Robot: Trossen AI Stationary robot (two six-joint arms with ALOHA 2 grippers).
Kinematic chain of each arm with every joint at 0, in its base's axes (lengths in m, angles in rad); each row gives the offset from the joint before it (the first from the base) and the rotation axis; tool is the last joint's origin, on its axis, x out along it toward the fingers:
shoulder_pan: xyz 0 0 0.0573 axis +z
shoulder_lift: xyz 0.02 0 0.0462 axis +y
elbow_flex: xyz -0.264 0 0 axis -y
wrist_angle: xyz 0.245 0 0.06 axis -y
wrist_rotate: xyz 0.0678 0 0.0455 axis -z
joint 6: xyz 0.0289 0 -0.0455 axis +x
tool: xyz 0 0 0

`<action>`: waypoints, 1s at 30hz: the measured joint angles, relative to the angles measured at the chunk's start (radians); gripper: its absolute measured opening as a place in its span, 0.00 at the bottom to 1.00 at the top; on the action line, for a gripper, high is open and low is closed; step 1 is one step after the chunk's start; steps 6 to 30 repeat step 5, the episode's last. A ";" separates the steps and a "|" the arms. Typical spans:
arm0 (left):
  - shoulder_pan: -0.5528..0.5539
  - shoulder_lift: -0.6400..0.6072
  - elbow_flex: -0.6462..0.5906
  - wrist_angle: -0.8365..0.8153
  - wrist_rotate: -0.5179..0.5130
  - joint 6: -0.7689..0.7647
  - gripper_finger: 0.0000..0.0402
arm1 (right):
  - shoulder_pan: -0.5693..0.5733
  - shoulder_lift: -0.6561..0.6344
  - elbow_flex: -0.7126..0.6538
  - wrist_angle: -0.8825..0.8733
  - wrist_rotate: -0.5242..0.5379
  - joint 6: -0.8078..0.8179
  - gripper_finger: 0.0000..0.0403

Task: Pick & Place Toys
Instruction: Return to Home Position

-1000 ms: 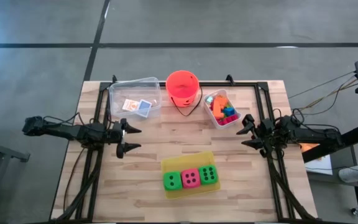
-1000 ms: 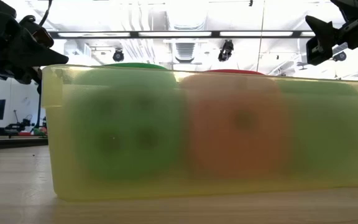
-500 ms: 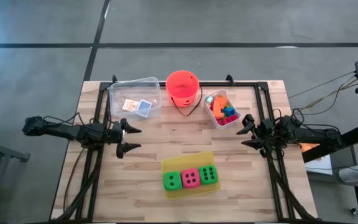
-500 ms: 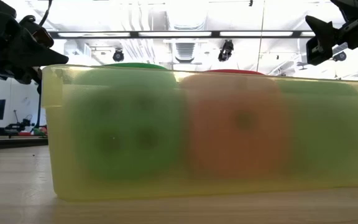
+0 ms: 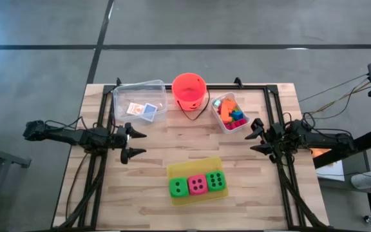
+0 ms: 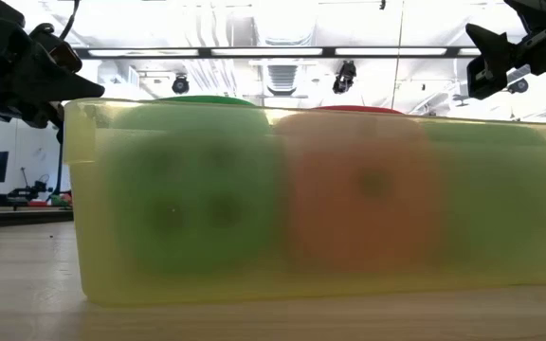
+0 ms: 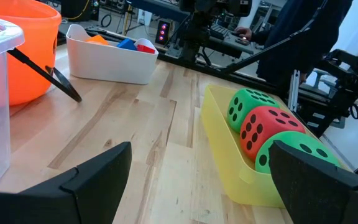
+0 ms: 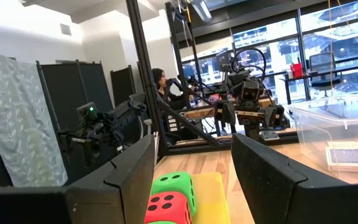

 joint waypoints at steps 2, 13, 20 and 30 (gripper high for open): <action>0.000 0.000 0.000 0.000 0.000 0.000 0.91 | 0.000 0.000 0.000 0.000 0.000 0.000 0.51; 0.000 0.000 0.000 0.000 0.000 0.000 0.91 | 0.000 0.000 0.000 0.000 0.000 0.000 0.51; 0.000 0.000 0.000 0.000 0.000 0.000 0.91 | 0.000 0.000 0.000 0.000 0.000 0.000 0.51; 0.000 0.000 0.000 0.000 0.000 0.000 0.91 | 0.000 0.000 0.000 0.000 0.000 0.000 0.51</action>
